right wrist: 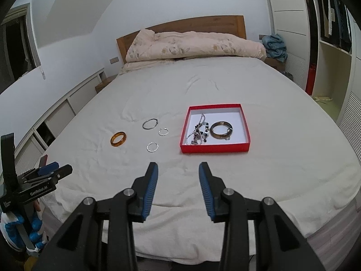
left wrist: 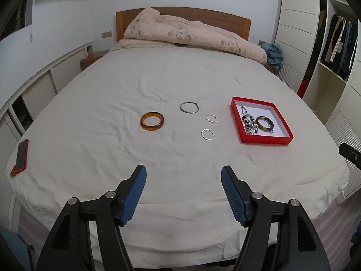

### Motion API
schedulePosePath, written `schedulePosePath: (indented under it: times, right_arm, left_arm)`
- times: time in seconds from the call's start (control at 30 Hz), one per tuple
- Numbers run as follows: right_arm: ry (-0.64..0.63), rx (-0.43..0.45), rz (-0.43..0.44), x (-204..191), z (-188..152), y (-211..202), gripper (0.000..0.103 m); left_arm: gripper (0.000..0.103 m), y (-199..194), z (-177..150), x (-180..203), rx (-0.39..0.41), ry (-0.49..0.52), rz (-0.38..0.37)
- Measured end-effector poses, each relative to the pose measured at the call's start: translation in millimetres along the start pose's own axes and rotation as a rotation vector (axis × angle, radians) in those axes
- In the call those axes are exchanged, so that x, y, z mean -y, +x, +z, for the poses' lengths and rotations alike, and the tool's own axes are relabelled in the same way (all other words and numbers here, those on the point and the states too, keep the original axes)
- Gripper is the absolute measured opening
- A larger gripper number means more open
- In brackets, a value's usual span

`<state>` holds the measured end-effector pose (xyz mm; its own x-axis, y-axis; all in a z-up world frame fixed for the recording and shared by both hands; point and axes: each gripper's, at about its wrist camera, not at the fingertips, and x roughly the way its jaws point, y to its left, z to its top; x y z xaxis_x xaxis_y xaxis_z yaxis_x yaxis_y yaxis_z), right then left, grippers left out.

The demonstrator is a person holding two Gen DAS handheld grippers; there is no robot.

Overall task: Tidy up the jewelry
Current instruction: 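Withdraw both tools from the box and pull back from the bed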

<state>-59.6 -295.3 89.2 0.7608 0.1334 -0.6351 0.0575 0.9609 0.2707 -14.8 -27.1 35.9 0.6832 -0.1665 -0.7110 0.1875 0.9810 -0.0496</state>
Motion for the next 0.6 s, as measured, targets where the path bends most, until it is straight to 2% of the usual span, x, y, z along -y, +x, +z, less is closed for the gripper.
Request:
schedulePosePath:
  times: [0.37,0.6]
  right_arm:
    - [0.004,-0.026,-0.007,0,-7,12,0.036]
    - [-0.027,-0.028,0.028,-11,-6,17,0.036]
  left_arm:
    - [0.07,10,-9,-11,-0.02,-0.019,0.018]
    - [0.07,10,-13,-31,-0.018,-0.067,0.027]
